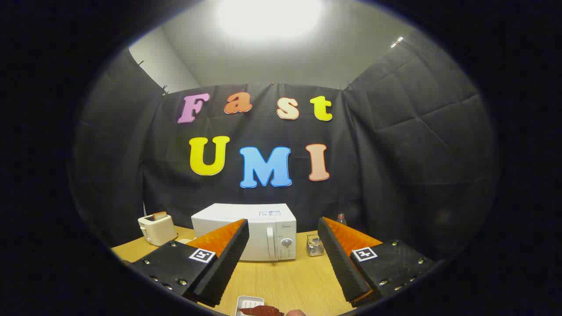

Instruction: Open the microwave, put the food inside, and close the microwave door.

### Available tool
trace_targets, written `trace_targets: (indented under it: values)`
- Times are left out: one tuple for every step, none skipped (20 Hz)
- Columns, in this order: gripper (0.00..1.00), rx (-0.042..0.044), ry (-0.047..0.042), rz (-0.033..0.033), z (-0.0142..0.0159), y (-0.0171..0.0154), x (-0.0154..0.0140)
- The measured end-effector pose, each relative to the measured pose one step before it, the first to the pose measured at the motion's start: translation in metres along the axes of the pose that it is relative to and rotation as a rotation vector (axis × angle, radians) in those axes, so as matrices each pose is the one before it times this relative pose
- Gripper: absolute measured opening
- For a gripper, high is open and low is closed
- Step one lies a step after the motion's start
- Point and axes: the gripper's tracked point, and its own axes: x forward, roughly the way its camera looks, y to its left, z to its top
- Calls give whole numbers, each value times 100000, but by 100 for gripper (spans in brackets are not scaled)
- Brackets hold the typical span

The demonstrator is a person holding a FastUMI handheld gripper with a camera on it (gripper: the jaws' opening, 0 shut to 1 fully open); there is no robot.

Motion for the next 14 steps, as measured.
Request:
trace_targets:
  values:
    - [97, 227, 76, 46, 4, 68, -26]
    - [98, 344, 70, 20, -44, 56, 12]
    - [98, 242, 140, 46, -35, 78, -33]
    - [98, 258, 186, 270, -130, 118, -7]
    - [97, 78, 137, 182, -72, 74, -18]
    - [98, -202, 197, -73, -115, -23, 17]
    - [97, -258, 141, -54, -96, -16, 7]
    - [97, -19, 141, 8, -69, 2, -31]
    - [97, 232, 185, -23, -64, 28, 25]
    - [98, 355, 93, -48, -96, -28, -13]
    - [98, 235, -230, -270, 2, -94, -21]
    - [98, 100, 40, -236, -181, -57, 60]
    - [97, 111, 507, -26, -226, 13, 39]
    - [98, 165, 672, 153, -339, 41, -7]
